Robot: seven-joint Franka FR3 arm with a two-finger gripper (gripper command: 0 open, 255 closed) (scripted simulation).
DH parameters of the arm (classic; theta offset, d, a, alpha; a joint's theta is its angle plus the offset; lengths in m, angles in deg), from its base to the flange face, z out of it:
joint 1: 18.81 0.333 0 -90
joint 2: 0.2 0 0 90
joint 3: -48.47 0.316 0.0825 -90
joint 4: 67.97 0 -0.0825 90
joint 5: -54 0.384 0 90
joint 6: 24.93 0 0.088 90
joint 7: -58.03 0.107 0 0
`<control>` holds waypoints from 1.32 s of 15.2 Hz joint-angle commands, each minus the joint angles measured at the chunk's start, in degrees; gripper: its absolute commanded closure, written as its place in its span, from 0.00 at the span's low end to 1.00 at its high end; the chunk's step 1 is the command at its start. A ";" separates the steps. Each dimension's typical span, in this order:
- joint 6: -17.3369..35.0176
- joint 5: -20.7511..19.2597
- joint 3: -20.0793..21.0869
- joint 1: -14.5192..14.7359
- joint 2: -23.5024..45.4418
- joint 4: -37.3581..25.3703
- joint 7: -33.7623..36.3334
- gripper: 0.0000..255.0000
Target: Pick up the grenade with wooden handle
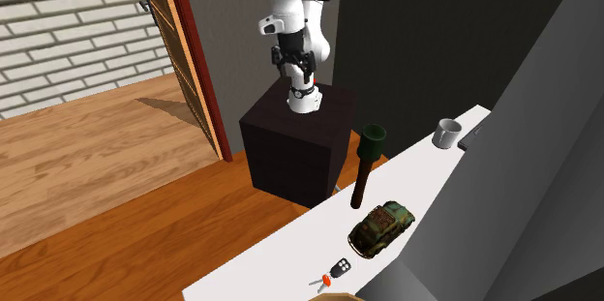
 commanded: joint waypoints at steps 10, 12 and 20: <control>-0.46 -5.02 13.12 1.27 20.00 -20.93 19.80 0.00; -1.30 -7.39 15.24 1.85 24.68 -25.94 23.71 0.00; -9.66 -20.86 20.20 9.94 47.42 -52.57 38.70 0.00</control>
